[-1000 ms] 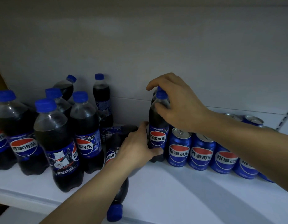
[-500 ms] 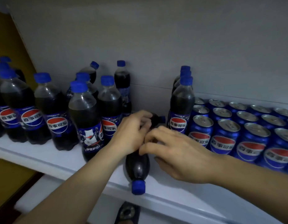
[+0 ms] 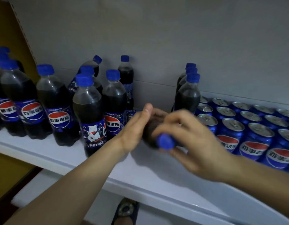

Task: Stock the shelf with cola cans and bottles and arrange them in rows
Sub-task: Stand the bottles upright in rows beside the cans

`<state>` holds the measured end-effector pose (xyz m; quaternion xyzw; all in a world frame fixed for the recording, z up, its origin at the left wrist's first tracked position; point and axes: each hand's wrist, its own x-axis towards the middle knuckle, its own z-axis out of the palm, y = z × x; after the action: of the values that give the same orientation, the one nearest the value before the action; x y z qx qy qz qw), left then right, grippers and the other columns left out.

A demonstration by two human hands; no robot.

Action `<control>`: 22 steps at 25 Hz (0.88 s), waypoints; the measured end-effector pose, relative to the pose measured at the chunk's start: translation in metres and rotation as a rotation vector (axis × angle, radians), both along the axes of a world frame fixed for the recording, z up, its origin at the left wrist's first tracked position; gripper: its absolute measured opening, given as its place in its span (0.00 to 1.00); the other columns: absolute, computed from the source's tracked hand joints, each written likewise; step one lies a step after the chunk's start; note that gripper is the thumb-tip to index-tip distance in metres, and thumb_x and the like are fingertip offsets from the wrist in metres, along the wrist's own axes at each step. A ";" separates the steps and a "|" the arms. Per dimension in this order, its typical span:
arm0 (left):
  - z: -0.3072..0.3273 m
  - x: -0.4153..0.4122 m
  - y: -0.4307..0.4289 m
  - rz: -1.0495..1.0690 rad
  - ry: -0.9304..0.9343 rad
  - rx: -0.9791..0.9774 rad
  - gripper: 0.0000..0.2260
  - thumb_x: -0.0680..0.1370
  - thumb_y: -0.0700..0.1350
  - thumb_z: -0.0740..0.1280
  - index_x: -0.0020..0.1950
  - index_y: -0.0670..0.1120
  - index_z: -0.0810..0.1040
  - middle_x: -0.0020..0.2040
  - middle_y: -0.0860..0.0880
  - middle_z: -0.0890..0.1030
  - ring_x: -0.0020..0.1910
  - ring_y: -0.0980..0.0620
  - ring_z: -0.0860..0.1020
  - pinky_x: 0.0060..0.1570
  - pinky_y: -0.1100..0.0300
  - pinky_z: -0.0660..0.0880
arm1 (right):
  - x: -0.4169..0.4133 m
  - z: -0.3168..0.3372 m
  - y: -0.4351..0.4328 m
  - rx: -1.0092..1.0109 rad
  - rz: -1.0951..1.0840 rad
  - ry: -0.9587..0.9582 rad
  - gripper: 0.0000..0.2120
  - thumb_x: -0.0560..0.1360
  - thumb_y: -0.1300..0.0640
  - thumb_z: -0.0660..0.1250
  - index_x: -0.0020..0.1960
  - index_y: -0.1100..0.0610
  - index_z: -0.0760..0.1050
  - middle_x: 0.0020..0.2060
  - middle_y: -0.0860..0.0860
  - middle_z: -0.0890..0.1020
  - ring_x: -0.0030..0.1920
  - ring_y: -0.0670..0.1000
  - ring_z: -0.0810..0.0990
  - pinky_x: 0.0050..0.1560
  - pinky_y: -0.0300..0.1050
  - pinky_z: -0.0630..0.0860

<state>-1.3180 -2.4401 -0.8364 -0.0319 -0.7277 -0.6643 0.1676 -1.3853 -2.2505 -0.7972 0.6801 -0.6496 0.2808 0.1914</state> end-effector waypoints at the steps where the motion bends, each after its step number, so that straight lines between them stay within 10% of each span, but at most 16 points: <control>1: -0.002 -0.001 0.001 -0.038 0.048 0.047 0.29 0.77 0.72 0.59 0.59 0.50 0.83 0.56 0.45 0.83 0.59 0.48 0.79 0.65 0.49 0.72 | -0.004 0.014 0.000 -0.044 -0.046 -0.131 0.14 0.76 0.57 0.72 0.61 0.55 0.77 0.53 0.50 0.77 0.52 0.50 0.77 0.52 0.43 0.75; 5: -0.009 -0.014 0.003 0.017 0.198 -0.088 0.34 0.74 0.68 0.68 0.67 0.42 0.74 0.60 0.45 0.81 0.62 0.45 0.79 0.62 0.47 0.76 | -0.015 0.044 -0.016 -0.016 -0.126 -0.343 0.11 0.75 0.53 0.71 0.56 0.53 0.76 0.44 0.43 0.80 0.44 0.47 0.78 0.44 0.38 0.73; 11: -0.037 -0.026 0.003 0.247 0.001 -0.149 0.31 0.69 0.30 0.78 0.64 0.51 0.71 0.53 0.61 0.84 0.55 0.64 0.81 0.50 0.70 0.76 | -0.038 0.071 -0.054 0.080 -0.336 -0.476 0.08 0.75 0.46 0.72 0.50 0.48 0.76 0.27 0.42 0.76 0.30 0.39 0.76 0.32 0.29 0.67; 16: -0.066 -0.021 0.004 0.239 -0.082 -0.105 0.34 0.66 0.34 0.81 0.65 0.52 0.71 0.54 0.54 0.84 0.53 0.53 0.84 0.47 0.56 0.81 | -0.030 0.071 -0.070 0.060 -0.623 -0.427 0.20 0.73 0.35 0.70 0.47 0.52 0.72 0.37 0.46 0.75 0.36 0.42 0.73 0.32 0.38 0.64; 22: -0.049 0.001 0.003 0.209 -0.109 -0.096 0.33 0.69 0.34 0.78 0.67 0.53 0.67 0.53 0.59 0.81 0.49 0.67 0.81 0.43 0.71 0.77 | -0.002 0.109 -0.088 0.398 -0.852 -0.147 0.28 0.73 0.28 0.63 0.44 0.54 0.67 0.40 0.50 0.72 0.37 0.50 0.74 0.33 0.44 0.67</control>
<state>-1.3174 -2.4376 -0.8853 0.0721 -0.7660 -0.6085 0.1943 -1.3870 -2.3387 -0.6877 0.3549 -0.9236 0.0947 0.1093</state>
